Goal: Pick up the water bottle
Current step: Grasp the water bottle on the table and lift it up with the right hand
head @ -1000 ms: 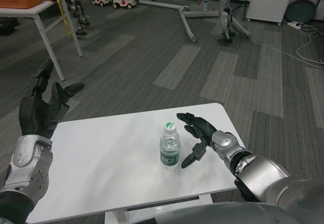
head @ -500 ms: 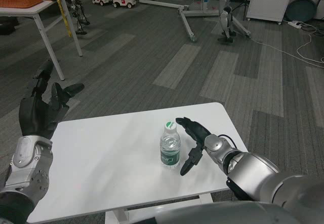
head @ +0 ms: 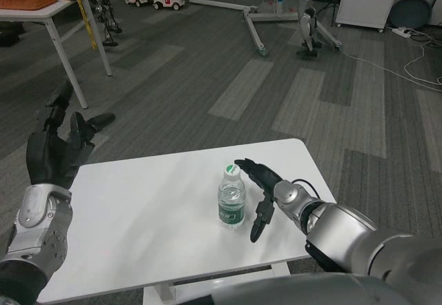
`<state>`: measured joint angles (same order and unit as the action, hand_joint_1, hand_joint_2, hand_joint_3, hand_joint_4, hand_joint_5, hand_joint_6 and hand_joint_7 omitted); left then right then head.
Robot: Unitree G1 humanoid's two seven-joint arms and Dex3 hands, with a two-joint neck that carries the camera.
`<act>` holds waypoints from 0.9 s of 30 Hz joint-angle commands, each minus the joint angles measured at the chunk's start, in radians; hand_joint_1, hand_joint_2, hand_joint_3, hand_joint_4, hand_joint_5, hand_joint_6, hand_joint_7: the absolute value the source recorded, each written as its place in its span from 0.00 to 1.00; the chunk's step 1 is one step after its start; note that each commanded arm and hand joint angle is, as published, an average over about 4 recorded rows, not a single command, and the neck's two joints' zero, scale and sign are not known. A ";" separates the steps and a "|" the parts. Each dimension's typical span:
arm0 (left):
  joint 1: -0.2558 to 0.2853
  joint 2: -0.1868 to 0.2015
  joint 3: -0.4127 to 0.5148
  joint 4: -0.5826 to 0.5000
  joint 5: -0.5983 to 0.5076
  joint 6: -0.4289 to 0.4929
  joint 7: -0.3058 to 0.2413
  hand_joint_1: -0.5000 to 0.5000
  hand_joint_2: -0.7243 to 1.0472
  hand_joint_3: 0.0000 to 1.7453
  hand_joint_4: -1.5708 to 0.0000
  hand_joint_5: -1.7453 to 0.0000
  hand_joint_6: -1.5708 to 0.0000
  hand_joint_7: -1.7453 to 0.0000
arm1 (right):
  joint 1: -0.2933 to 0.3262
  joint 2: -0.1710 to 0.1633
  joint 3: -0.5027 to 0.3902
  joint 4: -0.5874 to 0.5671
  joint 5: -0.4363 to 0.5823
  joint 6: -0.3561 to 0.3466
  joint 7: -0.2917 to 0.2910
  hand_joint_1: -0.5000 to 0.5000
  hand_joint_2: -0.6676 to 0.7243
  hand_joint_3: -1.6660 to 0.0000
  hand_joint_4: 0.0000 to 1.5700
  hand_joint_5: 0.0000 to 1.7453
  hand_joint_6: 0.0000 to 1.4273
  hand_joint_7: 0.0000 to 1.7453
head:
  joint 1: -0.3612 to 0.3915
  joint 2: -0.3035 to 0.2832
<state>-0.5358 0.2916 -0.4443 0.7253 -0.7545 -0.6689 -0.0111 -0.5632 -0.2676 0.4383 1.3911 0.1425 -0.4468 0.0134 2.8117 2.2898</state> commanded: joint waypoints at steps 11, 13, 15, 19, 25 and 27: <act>0.002 0.000 -0.007 0.001 -0.001 -0.003 0.002 0.04 1.00 0.45 0.55 0.59 0.82 0.88 | -0.041 0.005 0.008 -0.006 0.002 0.016 -0.004 0.04 0.95 0.98 0.00 0.00 0.00 0.07 | -0.011 -0.003; 0.001 0.000 -0.007 0.001 -0.001 -0.003 0.002 0.04 1.00 0.45 0.55 0.59 0.82 0.88 | -0.043 0.005 0.016 -0.006 0.002 0.016 -0.004 0.03 0.95 0.95 0.00 0.00 0.00 0.07 | -0.011 -0.003; 0.000 0.000 -0.009 0.001 -0.001 -0.003 0.002 0.04 1.00 0.45 0.55 0.59 0.82 0.88 | -0.048 0.005 0.030 -0.006 0.002 0.018 -0.004 0.03 0.95 0.95 0.00 0.00 0.00 0.08 | -0.011 -0.004; 0.000 0.000 -0.010 0.001 0.000 -0.003 0.002 0.03 1.00 0.45 0.55 0.59 0.82 0.88 | -0.057 0.004 0.057 -0.006 0.002 0.020 -0.004 0.04 0.95 1.00 0.00 0.00 0.00 0.06 | -0.012 -0.005; 0.000 0.000 -0.010 0.000 0.000 -0.003 0.002 0.04 1.00 0.45 0.55 0.59 0.82 0.88 | -0.065 0.004 0.092 -0.006 0.002 0.022 -0.004 0.04 0.95 0.96 0.00 0.00 0.00 0.08 | -0.012 -0.006; 0.000 0.000 -0.010 0.000 0.000 -0.003 0.002 0.04 1.00 0.45 0.55 0.59 0.82 0.88 | -0.067 0.004 0.102 -0.006 0.002 0.022 -0.004 0.04 0.94 0.95 0.00 0.00 0.00 0.08 | -0.012 -0.007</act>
<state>-0.5359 0.2879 -0.4490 0.7256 -0.7546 -0.6689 -0.0111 -0.6040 -0.2619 0.5321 1.3876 0.1424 -0.4325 0.0127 2.7997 2.2833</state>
